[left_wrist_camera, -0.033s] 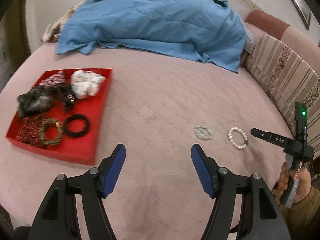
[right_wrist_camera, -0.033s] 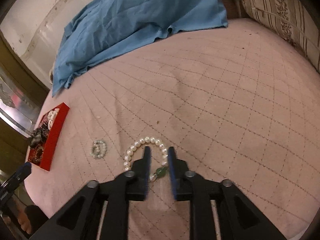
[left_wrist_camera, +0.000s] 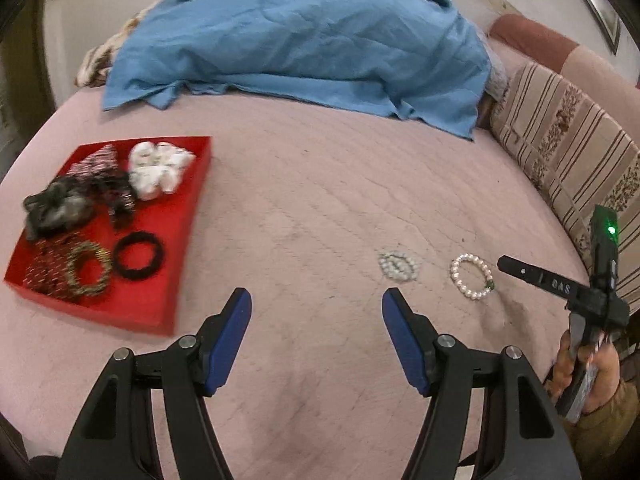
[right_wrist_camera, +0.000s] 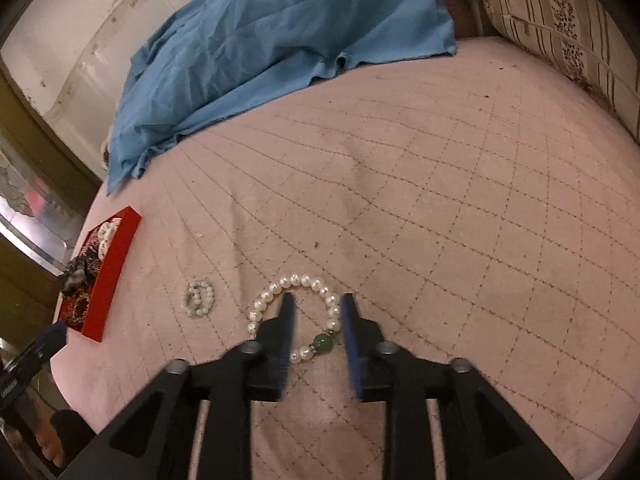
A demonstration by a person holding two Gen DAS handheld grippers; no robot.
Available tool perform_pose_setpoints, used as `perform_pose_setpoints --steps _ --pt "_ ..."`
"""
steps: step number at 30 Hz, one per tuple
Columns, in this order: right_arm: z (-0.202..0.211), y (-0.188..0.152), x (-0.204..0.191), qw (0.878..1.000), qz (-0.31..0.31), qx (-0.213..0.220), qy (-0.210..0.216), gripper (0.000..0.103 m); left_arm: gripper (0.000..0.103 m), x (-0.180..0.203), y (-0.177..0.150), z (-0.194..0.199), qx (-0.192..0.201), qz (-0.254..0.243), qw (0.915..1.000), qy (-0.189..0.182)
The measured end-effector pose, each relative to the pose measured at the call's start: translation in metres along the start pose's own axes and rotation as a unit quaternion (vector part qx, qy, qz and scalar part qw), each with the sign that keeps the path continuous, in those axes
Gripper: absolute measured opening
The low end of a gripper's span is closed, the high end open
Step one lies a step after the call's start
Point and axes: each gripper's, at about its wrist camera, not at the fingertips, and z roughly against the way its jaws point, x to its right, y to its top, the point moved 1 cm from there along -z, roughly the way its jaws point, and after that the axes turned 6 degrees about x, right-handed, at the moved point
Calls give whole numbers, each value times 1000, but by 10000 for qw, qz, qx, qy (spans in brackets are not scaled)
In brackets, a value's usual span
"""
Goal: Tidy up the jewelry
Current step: 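Grasp the small grey pearl bracelet with left tool while right tool reaches the white pearl bracelet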
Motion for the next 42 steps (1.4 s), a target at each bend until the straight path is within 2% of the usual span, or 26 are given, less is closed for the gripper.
perform_pose_setpoints --steps 9,12,14,22,24,27,29,30,37,42 --pt "-11 -15 -8 9989 420 185 97 37 66 30 4 -71 -740 215 9969 -139" --pt "-15 -17 -7 9987 469 181 104 37 59 41 4 -88 -842 149 9962 -172" --pt "-19 -17 -6 9987 467 185 95 37 51 48 4 -97 -919 76 9956 -182" --pt "-23 -16 -6 9988 400 259 110 37 37 61 7 -125 -1054 -150 9943 -85" --pt "-24 -15 -6 9988 414 250 109 37 28 62 8 -127 -1050 -238 9942 5" --pt "-28 -15 -7 9987 451 227 82 36 6 67 8 -129 -1058 -392 9936 60" --pt "-31 -16 -8 9985 491 228 60 26 6 68 8 -125 -1024 -453 9937 99" --pt "-31 -15 -8 9985 490 224 68 10 6 69 8 -122 -972 -493 9939 141" --pt "-23 -14 0 9988 187 352 286 10 6 67 10 -83 -648 -492 9967 73" --pt "-13 -13 -2 9979 186 515 345 10 6 60 13 -58 -521 -226 9984 -65"
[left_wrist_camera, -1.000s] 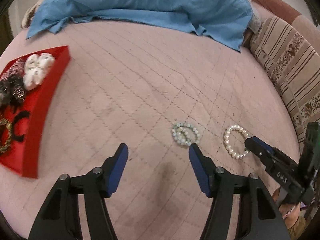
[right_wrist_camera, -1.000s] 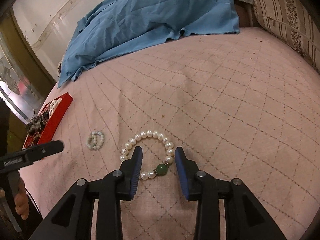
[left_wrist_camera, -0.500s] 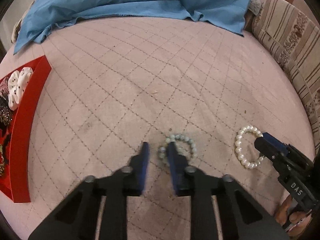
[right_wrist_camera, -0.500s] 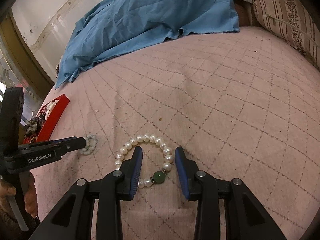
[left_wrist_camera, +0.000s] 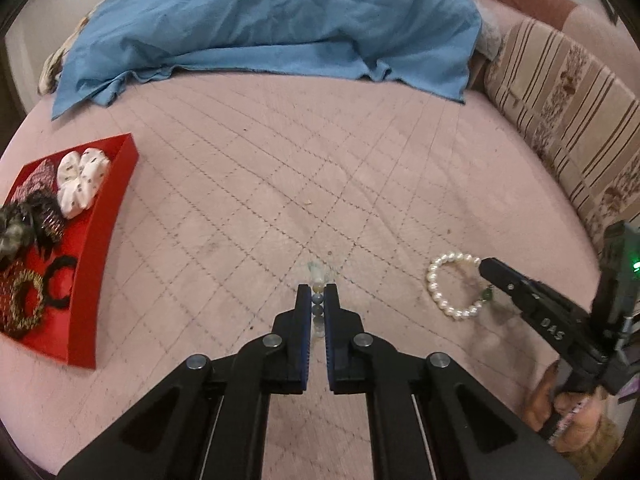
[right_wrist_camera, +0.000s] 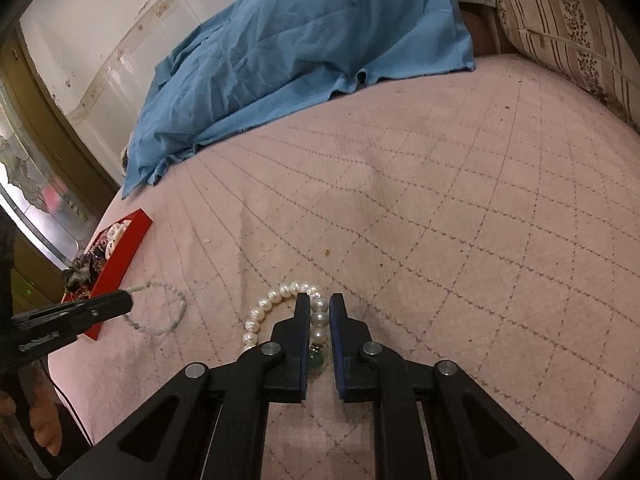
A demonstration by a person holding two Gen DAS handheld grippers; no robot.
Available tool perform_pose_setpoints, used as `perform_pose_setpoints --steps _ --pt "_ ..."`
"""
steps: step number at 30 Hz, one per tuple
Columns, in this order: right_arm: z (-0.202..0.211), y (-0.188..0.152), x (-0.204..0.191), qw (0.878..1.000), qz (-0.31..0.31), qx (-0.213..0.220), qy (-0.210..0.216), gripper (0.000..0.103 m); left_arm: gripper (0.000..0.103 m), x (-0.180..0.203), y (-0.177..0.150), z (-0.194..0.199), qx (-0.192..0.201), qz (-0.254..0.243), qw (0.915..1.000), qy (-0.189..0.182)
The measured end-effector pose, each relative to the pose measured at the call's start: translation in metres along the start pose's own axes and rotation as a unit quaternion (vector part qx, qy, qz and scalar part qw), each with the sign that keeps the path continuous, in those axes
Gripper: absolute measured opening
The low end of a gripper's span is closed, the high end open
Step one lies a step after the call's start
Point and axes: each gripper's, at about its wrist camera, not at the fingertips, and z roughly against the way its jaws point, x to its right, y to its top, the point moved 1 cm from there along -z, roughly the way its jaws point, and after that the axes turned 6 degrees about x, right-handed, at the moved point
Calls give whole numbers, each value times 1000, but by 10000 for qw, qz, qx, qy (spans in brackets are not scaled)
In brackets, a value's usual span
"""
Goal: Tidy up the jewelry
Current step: 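Grasp the small grey pearl bracelet with left tool while right tool reaches the white pearl bracelet, then grasp the white pearl bracelet with right tool while left tool carries grey bracelet toward tray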
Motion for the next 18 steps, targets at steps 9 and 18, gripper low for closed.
perform_pose_setpoints --steps 9,18 --pt "15 1 -16 9992 340 187 -106 10 6 -9 -3 45 375 207 9991 -57" --pt "39 6 -38 9988 355 341 12 10 6 -17 -6 78 689 213 9974 79"
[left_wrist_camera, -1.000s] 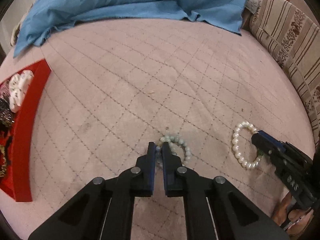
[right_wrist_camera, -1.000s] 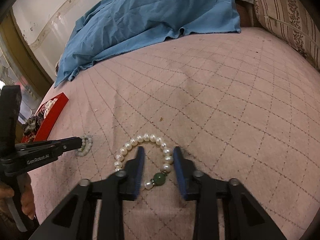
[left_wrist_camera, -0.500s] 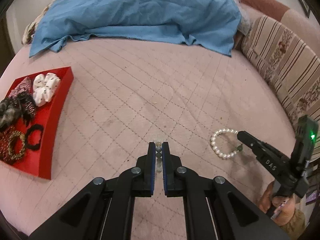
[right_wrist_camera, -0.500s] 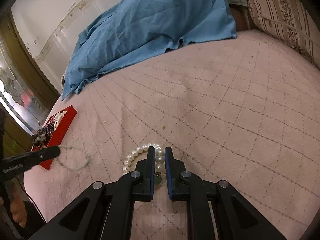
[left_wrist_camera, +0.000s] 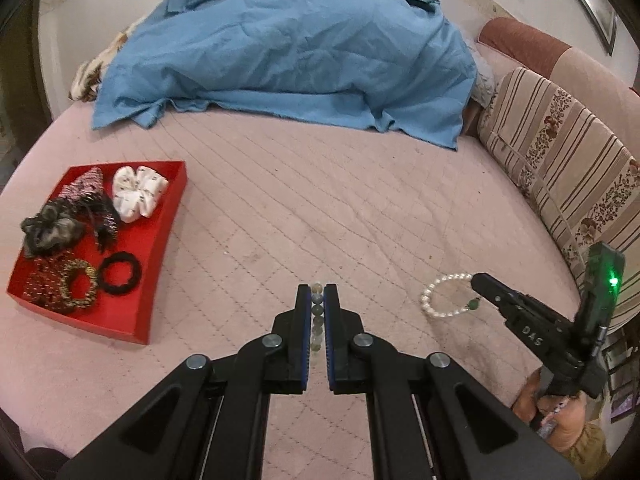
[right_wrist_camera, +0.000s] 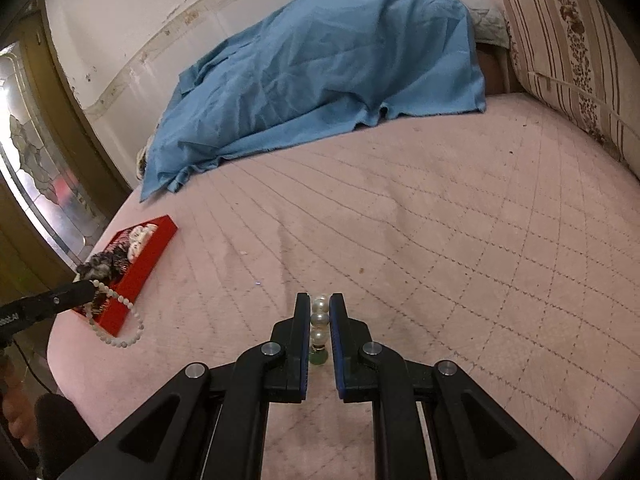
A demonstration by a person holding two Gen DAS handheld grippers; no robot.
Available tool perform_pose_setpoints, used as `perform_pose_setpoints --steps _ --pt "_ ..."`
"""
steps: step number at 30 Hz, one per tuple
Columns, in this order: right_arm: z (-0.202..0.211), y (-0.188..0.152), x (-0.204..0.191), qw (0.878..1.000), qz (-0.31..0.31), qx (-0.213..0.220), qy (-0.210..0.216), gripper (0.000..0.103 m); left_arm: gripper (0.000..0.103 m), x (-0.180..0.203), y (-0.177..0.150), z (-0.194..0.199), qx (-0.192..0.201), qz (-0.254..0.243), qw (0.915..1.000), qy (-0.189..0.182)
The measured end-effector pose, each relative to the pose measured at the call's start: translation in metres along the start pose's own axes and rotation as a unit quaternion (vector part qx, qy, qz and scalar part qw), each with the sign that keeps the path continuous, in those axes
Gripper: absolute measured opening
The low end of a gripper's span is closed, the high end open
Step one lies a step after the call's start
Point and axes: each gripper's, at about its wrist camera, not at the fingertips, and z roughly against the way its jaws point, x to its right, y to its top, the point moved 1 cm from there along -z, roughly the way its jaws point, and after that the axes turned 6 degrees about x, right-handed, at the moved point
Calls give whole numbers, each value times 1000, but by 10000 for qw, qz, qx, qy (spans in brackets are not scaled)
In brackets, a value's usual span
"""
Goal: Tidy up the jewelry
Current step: 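Grasp the white pearl bracelet with right tool while left tool carries grey bracelet toward tray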
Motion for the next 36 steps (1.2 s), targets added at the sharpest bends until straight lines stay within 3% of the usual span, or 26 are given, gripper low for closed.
perform_pose_setpoints --steps 21,36 --pt "26 10 -62 9986 502 36 145 11 6 -62 -10 36 336 591 9969 391" --pt "10 1 -97 9942 994 -345 242 11 6 -97 -9 55 612 751 9923 776"
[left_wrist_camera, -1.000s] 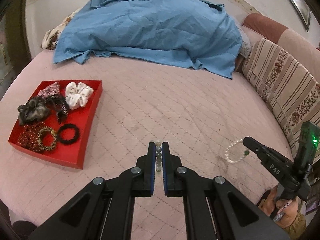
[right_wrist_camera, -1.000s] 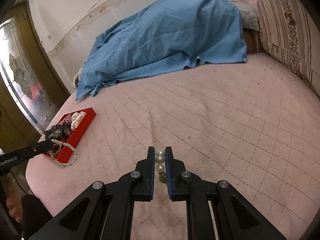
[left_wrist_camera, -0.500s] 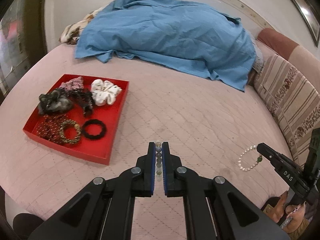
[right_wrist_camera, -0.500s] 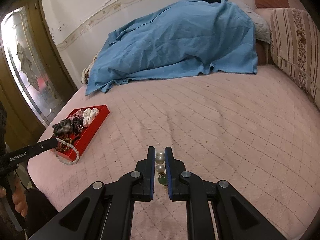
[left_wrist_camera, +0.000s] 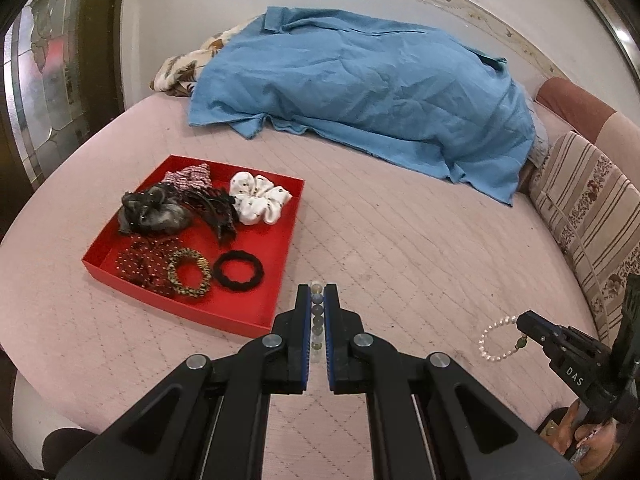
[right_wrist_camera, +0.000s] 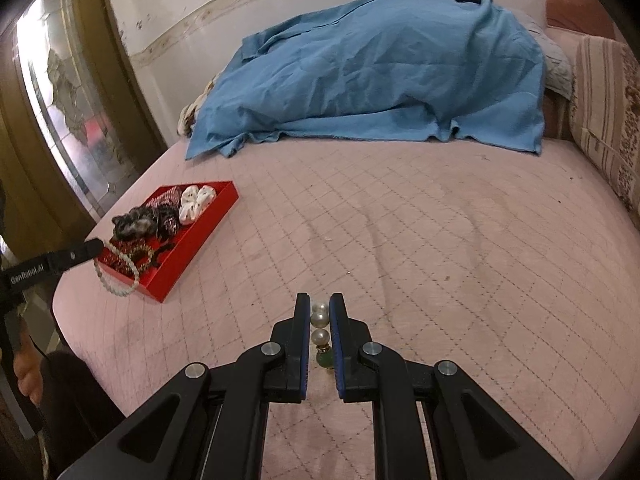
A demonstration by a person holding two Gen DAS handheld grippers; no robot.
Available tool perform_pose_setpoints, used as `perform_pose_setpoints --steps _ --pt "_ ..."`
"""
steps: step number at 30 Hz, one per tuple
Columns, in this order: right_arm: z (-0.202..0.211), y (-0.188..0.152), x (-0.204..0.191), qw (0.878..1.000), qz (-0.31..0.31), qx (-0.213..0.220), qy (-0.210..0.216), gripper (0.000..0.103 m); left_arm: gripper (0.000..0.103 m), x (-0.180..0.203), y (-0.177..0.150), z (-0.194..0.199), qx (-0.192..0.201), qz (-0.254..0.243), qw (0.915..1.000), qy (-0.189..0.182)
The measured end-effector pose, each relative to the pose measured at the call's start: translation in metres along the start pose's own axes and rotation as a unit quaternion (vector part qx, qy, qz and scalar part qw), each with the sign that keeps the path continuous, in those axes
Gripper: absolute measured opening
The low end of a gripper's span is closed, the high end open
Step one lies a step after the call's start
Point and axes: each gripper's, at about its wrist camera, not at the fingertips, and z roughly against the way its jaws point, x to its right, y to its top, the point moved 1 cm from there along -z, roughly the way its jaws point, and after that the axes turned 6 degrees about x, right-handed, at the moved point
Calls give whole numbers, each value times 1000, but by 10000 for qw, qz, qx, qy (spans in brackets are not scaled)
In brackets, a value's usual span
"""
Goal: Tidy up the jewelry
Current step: 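Grasp the white pearl bracelet with right tool while left tool carries grey bracelet toward tray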
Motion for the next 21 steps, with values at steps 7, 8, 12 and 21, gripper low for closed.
perform_pose_setpoints --steps 7,8,12,21 --pt "-4 2 -11 9999 122 -54 73 11 6 -18 3 4 54 146 9998 145" --pt "-5 3 -12 9998 143 -61 87 11 6 -21 3 4 45 181 9997 150" --pt "-7 5 -19 9997 210 -80 139 11 6 -32 3 1 -11 391 9992 100" --pt "-15 13 -41 9988 423 -108 229 11 6 -54 8 -3 36 574 9982 158"
